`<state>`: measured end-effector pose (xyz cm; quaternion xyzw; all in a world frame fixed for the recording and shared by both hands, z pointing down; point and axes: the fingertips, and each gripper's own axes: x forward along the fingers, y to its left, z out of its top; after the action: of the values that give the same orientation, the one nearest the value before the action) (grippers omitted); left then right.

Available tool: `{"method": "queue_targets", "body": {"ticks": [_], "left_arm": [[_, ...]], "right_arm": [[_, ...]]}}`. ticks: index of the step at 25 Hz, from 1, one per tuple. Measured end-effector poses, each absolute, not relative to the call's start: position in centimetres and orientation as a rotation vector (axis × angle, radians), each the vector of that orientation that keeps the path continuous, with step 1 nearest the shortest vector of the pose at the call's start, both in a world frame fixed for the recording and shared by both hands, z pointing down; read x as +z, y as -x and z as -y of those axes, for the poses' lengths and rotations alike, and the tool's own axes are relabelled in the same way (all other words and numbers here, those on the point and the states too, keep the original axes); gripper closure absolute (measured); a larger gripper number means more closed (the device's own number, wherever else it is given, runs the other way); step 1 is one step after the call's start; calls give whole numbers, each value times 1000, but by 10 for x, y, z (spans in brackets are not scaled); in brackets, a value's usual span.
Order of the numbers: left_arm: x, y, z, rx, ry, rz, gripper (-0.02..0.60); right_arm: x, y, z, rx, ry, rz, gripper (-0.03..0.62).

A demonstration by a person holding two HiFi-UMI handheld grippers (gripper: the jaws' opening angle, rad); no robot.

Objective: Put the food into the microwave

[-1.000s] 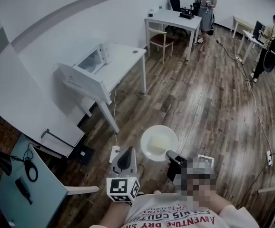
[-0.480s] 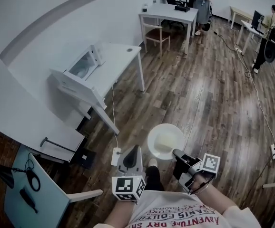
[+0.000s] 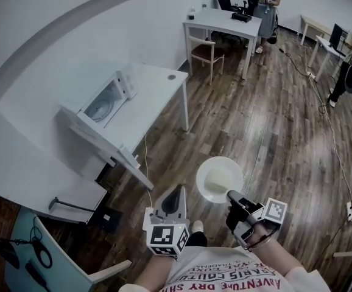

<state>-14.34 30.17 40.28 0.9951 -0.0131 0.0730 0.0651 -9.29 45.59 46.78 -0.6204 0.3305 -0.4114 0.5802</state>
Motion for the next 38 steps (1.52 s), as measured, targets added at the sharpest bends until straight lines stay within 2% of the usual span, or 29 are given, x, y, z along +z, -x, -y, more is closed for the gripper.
{"method": "queue_targets", "body": {"ticks": [7, 14, 32, 38], "left_arm": [[394, 69, -224, 183, -3026, 112, 574], [407, 40, -174, 229, -3003, 252, 574], [411, -95, -53, 162, -2845, 899, 574], [415, -115, -19, 178, -2750, 1089, 574]], "right_arm": [[454, 9, -385, -947, 1439, -831, 572], [466, -43, -329, -1029, 1398, -854, 572], [466, -232, -158, -1354, 1216, -1239, 572], [465, -268, -99, -1455, 1145, -1338, 572]]}}
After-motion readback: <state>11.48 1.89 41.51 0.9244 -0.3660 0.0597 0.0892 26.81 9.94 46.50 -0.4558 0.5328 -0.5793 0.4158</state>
